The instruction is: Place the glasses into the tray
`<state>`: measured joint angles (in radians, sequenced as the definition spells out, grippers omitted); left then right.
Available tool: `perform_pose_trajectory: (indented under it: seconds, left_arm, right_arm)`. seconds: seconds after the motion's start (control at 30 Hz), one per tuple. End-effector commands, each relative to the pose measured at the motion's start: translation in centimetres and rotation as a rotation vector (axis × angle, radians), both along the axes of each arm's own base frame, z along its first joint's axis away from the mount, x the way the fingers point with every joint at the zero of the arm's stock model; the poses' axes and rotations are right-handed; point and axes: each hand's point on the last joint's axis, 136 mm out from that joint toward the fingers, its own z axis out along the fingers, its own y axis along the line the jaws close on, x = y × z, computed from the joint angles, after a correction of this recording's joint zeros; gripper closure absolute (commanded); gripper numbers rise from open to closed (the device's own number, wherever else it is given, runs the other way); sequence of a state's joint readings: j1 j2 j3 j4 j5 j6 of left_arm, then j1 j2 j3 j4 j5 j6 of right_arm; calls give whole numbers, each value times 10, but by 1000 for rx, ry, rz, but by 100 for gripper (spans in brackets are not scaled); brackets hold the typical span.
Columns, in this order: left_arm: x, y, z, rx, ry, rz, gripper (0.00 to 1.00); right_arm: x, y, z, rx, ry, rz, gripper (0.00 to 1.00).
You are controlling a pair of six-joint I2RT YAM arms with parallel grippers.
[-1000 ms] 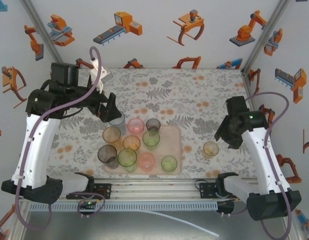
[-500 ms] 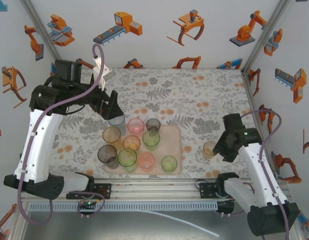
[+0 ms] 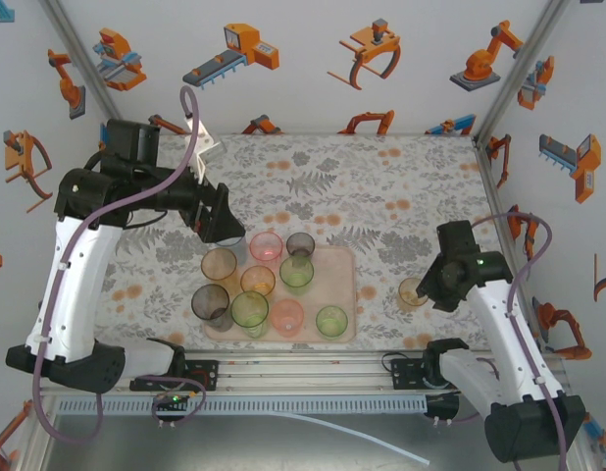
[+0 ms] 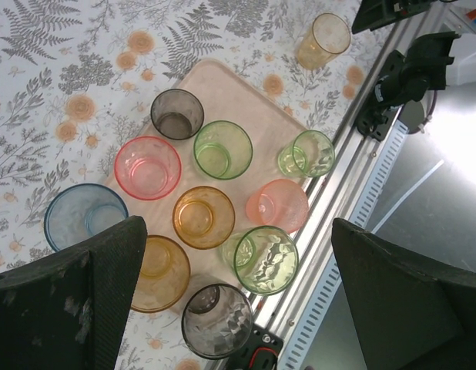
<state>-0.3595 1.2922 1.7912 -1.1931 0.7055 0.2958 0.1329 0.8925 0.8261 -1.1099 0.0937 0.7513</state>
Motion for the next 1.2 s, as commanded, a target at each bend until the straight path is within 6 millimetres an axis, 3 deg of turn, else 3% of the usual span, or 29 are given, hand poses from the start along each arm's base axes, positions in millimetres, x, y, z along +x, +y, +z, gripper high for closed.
perform_pose_trajectory:
  seconds: [0.0, 0.83, 1.17]
  left_arm:
    - [-16, -2, 8, -26, -10, -54, 3]
    - [-15, 2, 6, -9, -29, -29, 3]
    - [-14, 3, 4, -6, -29, -23, 3]
  right_arm:
    - [-2, -3, -5, -7, 11, -24, 60]
    - [9, -6, -28, -25, 27, -63, 61]
    - [12, -7, -38, -31, 35, -66, 70]
